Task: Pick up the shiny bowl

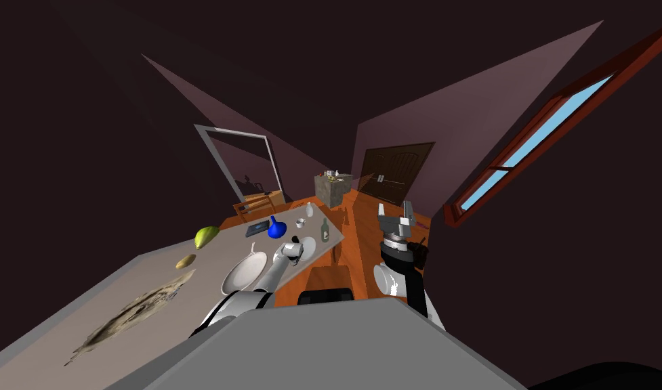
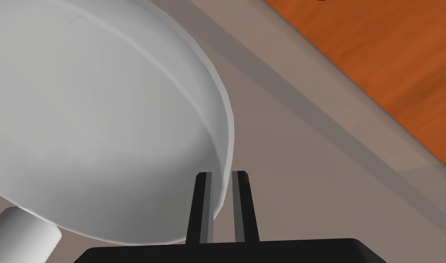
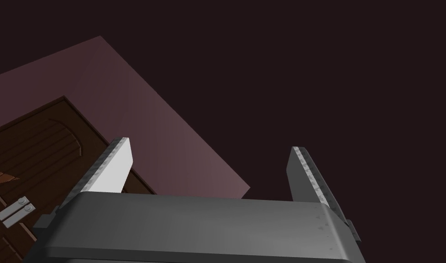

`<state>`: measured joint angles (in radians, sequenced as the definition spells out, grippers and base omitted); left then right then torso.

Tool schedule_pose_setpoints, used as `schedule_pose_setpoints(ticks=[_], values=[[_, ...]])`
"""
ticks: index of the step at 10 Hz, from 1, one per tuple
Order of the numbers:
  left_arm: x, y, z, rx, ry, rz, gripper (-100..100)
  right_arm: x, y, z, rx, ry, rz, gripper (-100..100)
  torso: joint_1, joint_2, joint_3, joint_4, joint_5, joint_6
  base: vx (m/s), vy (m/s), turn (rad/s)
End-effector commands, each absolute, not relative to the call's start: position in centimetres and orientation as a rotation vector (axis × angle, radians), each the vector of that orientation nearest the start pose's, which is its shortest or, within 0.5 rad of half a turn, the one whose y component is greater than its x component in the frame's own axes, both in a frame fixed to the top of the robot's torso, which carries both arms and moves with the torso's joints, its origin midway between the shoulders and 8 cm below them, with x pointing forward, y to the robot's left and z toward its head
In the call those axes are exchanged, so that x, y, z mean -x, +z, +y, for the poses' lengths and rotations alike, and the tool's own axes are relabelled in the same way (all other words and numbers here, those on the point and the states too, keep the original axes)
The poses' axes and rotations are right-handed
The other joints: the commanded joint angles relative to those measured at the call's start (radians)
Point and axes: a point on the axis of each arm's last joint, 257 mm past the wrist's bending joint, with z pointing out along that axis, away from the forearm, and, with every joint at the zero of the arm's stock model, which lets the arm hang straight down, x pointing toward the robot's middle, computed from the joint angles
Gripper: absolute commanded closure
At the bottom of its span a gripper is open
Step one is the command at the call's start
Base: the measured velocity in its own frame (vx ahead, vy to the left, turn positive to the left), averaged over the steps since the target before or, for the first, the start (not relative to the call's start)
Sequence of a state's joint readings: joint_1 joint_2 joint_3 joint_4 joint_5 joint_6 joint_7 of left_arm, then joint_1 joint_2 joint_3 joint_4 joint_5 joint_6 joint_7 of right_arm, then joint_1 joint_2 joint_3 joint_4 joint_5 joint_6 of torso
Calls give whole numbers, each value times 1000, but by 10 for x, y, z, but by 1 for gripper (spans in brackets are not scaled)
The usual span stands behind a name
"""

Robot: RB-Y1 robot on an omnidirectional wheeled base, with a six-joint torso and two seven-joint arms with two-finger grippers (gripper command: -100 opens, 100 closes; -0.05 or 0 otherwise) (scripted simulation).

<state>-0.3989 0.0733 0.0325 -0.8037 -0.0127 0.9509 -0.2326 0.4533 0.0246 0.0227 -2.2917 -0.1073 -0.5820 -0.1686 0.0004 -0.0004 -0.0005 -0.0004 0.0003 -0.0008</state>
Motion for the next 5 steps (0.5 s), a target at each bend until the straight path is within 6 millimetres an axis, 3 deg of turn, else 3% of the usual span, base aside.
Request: schedule_pose_setpoints(ticks=[1, 2, 3, 5], values=[[-417, -539, 242, 1695, -116, 2358, 100, -328, 58, -281, -683, 1593, 379, 0, 0, 0, 0, 0, 0, 0, 0, 0, 0], [-417, -539, 242, 1695, -116, 2359, 0, -328, 58, -281, -683, 1593, 379, 0, 0, 0, 0, 0, 0, 0, 0, 0, 0], [-425, -529, 241, 1690, -118, 2360, 100, -328, 58, -281, -683, 1593, 379, 0, 0, 0, 0, 0, 0, 0, -36, -3, 35], [-432, -519, 240, 1686, -118, 2363, 100, -328, 58, -281, -683, 1593, 379, 0, -1, 3, 2, 1, 0, 0, -59, -14, 23]])
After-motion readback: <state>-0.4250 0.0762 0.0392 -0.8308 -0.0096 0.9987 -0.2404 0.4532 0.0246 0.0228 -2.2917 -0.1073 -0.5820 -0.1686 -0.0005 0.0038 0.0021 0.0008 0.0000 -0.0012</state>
